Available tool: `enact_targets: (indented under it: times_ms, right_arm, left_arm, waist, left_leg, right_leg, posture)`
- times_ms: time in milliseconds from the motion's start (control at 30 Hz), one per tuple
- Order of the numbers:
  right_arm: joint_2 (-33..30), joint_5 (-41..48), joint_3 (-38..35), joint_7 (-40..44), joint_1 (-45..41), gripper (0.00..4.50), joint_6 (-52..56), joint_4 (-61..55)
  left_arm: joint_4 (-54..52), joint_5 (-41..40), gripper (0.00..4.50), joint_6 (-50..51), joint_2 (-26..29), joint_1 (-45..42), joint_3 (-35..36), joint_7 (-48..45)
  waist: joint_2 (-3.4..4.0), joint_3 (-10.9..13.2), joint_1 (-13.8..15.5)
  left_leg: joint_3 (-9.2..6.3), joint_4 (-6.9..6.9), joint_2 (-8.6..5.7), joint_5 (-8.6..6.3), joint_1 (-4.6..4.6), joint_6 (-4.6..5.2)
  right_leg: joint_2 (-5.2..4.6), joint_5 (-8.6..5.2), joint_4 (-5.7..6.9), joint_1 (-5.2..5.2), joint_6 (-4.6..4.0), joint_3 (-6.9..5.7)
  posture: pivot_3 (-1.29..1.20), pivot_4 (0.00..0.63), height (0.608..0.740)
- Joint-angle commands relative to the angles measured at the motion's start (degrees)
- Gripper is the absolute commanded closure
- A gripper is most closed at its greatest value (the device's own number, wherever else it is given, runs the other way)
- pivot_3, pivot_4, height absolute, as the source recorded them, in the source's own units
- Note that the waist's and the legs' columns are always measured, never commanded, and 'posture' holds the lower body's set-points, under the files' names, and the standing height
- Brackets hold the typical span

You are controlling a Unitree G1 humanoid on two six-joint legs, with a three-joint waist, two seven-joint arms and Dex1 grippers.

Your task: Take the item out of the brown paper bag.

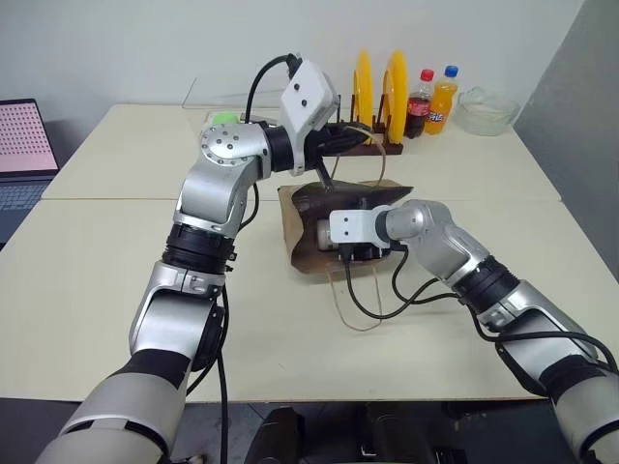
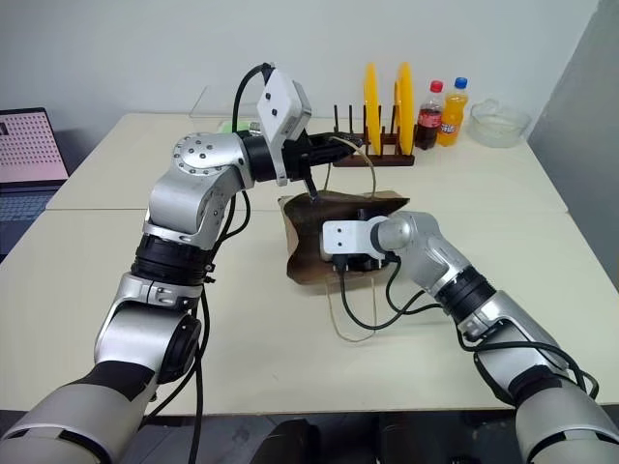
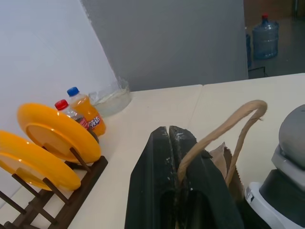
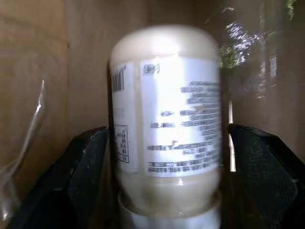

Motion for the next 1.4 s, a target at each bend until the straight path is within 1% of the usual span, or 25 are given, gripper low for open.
enact_targets:
  times_ms: [33, 100, 200, 300, 533, 667, 800, 900, 1033, 1133, 1233, 1333, 1400]
  right_arm:
    - [0.4, -1.82, -0.26, 1.21, -0.26, 0.91, -1.77, 1.79]
    - [0.15, -2.6, -0.65, 1.07, 0.02, 1.49, -3.08, 1.42]
    - [-0.1, -2.61, -2.04, 1.0, 0.19, 1.5, -4.36, 0.08]
    - [-0.56, -1.55, -4.33, 1.43, 0.55, 1.5, -4.4, -3.84]
    - [-3.07, 5.0, -12.23, 7.15, 4.77, 1.5, 1.97, -22.87]
    - [-5.37, 9.58, -15.83, 10.46, 6.67, 1.5, 5.67, -30.71]
    - [-8.02, 16.7, -20.13, 14.16, 8.7, 1.5, 7.84, -37.47]
    - [-8.81, 22.09, -24.94, 13.93, 9.7, 1.5, 11.31, -40.83]
    - [-7.61, 32.15, -34.09, 10.98, 9.8, 1.5, 21.53, -45.98]
    - [-8.63, 35.99, -40.03, 7.74, 8.99, 1.5, 26.42, -46.67]
    - [-13.35, 35.36, -44.54, 5.11, 9.53, 1.5, 26.72, -44.3]
    - [-20.14, 30.97, -44.34, 3.96, 12.54, 1.5, 22.04, -40.4]
    - [-23.35, 28.76, -43.5, 3.2, 14.19, 1.5, 18.88, -37.7]
  left_arm:
    - [-1.39, 0.38, 4.5, -1.54, 0.63, -0.01, 0.72, 0.72]
    - [-1.07, 1.08, 4.5, -2.39, 0.87, 0.36, 0.37, 0.7]
    - [-0.3, 1.83, 4.5, -3.35, 1.0, 0.55, 0.13, 0.74]
    - [0.98, 2.82, 4.5, -4.63, 1.12, 0.52, -0.17, 0.93]
    - [5.03, 5.07, 4.5, -6.55, 1.36, -0.52, -0.16, 2.21]
    - [7.6, 6.02, 4.5, -7.58, 1.14, -1.59, -0.01, 2.88]
    - [10.09, 6.71, 4.5, -8.38, 0.93, -2.69, 0.12, 3.46]
    - [10.84, 6.95, 4.5, -8.58, 0.96, -2.85, 0.09, 3.56]
    - [10.78, 7.28, 4.5, -8.12, 1.17, -2.62, 0.15, 3.73]
    - [10.51, 7.32, 4.5, -7.99, 1.25, -2.42, 0.19, 3.68]
    - [9.99, 7.27, 4.5, -7.66, 1.33, -2.18, 0.23, 3.62]
    - [9.61, 7.22, 4.5, -7.47, 1.36, -1.96, 0.25, 3.62]
    - [9.38, 7.19, 4.5, -7.39, 1.36, -1.8, 0.25, 3.67]
  waist:
    - [0.0, 0.0, -0.03]
    - [0.0, 0.0, -0.04]
    - [0.0, 0.0, -0.05]
    - [0.0, 0.0, -0.04]
    - [0.04, 0.03, -0.1]
    - [0.04, 0.03, -0.04]
    - [0.03, 0.04, 0.01]
    - [0.03, 0.04, 0.03]
    - [0.02, 0.04, 0.09]
    - [0.03, 0.04, 0.16]
    - [0.03, 0.04, 0.48]
    - [0.03, 0.04, 0.78]
    - [0.03, 0.04, 0.85]
  left_leg:
    - [0.0, 0.0, 0.0, 0.0, 0.01, 0.0]
    - [-0.01, 0.0, 0.0, 0.0, 0.01, 0.0]
    - [-0.01, 0.0, 0.0, 0.0, 0.02, 0.0]
    - [-0.01, 0.0, 0.0, 0.0, 0.01, 0.0]
    - [-0.04, -0.02, 0.0, 0.0, -0.07, 0.0]
    - [-0.07, -0.01, -0.01, -0.01, -0.09, 0.01]
    - [-0.08, -0.01, -0.01, -0.02, -0.08, 0.02]
    - [-0.09, -0.01, -0.01, -0.02, -0.09, 0.02]
    - [-0.1, -0.01, 0.0, -0.02, -0.09, 0.02]
    - [-0.11, -0.01, 0.0, -0.02, -0.1, 0.02]
    - [-0.09, -0.01, -0.02, -0.02, -0.1, 0.03]
    - [-0.07, -0.02, -0.04, -0.03, -0.11, 0.04]
    - [-0.05, -0.03, -0.04, -0.03, -0.14, 0.04]
  right_leg:
    - [0.0, 0.0, 0.01, 0.0, 0.0, 0.0]
    - [0.0, 0.0, 0.03, 0.0, 0.0, 0.0]
    - [0.0, 0.0, 0.03, 0.0, 0.0, 0.0]
    - [0.0, 0.0, 0.03, -0.01, -0.01, 0.0]
    - [0.0, 0.0, 0.03, -0.09, 0.0, -0.02]
    - [0.0, 0.0, 0.02, -0.08, 0.0, -0.05]
    - [0.0, 0.0, 0.01, -0.06, 0.01, -0.07]
    - [0.0, 0.0, 0.01, -0.07, 0.01, -0.07]
    - [0.0, 0.0, 0.02, -0.07, 0.0, -0.07]
    - [-0.01, 0.0, 0.02, -0.06, 0.0, -0.08]
    - [-0.04, 0.0, 0.01, -0.06, 0.0, -0.07]
    - [-0.05, 0.0, -0.02, -0.05, 0.01, -0.07]
    - [-0.05, 0.0, -0.05, -0.05, 0.01, -0.07]
  posture:
    - [0.0, 0.15, 0.74]
    - [0.0, 0.15, 0.74]
    - [0.0, 0.15, 0.74]
    - [0.0, 0.15, 0.74]
    - [0.0, 0.15, 0.74]
    - [0.0, 0.15, 0.74]
    - [0.0, 0.15, 0.74]
    - [0.0, 0.15, 0.74]
    - [0.0, 0.15, 0.74]
    - [0.0, 0.15, 0.74]
    - [0.0, 0.15, 0.74]
    - [0.0, 0.15, 0.74]
    - [0.0, 0.15, 0.74]
